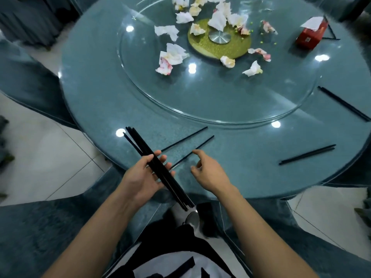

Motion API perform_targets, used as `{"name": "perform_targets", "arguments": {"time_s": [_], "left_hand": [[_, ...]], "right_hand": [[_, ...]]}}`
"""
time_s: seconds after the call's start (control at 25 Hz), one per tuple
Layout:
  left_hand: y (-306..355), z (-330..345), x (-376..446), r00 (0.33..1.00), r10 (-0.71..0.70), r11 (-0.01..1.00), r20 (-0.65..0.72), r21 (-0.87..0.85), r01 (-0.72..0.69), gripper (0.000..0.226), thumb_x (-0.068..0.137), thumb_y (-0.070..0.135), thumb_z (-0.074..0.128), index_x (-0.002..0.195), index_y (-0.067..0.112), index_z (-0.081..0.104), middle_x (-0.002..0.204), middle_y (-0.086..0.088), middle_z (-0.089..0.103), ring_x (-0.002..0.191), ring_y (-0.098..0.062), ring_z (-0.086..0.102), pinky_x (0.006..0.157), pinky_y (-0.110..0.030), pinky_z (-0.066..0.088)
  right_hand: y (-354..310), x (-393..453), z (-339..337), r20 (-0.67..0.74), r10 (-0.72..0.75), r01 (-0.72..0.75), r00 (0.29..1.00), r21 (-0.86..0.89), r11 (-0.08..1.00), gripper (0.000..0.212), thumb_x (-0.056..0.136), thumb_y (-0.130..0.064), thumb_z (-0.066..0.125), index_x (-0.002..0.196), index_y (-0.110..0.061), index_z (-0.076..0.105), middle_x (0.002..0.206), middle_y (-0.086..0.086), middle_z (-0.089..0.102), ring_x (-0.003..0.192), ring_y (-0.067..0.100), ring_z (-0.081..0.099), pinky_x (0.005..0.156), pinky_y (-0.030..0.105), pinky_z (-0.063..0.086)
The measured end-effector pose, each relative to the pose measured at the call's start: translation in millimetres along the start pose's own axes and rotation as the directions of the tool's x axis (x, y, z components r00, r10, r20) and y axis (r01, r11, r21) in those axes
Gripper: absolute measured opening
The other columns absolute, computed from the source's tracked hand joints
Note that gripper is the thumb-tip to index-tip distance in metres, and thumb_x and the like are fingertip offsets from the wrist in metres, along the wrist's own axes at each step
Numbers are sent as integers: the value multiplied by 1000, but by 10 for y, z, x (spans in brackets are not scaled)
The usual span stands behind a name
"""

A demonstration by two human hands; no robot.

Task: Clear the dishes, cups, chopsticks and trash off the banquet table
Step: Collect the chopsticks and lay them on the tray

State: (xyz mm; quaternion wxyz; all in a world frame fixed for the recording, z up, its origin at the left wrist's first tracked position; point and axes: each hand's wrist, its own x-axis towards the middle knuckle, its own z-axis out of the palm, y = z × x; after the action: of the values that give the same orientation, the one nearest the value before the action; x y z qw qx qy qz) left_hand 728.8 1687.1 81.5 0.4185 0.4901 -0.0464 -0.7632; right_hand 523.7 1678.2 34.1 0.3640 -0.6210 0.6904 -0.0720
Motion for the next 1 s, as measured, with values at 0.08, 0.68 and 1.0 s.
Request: {"name": "perform_targets", "arguments": {"time_s": [0.08, 0.68, 1.0], "left_hand": [[51, -19, 57, 1000, 18, 1000, -20, -10, -18, 22, 102, 21, 49, 107, 12, 68, 93, -6, 71, 80, -23, 72, 75, -45, 61], [466, -305, 438, 993, 3, 997, -121, -78, -12, 22, 100, 20, 51, 106, 12, 70, 91, -6, 74, 79, -24, 74, 72, -45, 62], [573, -332, 593, 995, -20, 996, -101, -85, 11, 20, 100, 20, 51, 107, 13, 68, 92, -5, 72, 82, -24, 73, 74, -45, 61]], "right_hand": [[-47, 132, 46, 50, 11, -9, 999, -29, 1000, 59, 96, -29, 55, 151, -30, 35, 121, 9, 65, 112, 30, 61, 99, 47, 48], [-438, 1000, 478, 250, 159, -60, 955, -361, 931, 78, 101, -29, 48, 160, -41, -2, 142, 20, 44, 122, 37, 56, 101, 46, 47], [-373, 1051, 516, 129, 179, -122, 975, -362, 924, 41, 99, -31, 50, 137, -16, 42, 131, 18, 47, 117, 39, 55, 95, 46, 47]]}}
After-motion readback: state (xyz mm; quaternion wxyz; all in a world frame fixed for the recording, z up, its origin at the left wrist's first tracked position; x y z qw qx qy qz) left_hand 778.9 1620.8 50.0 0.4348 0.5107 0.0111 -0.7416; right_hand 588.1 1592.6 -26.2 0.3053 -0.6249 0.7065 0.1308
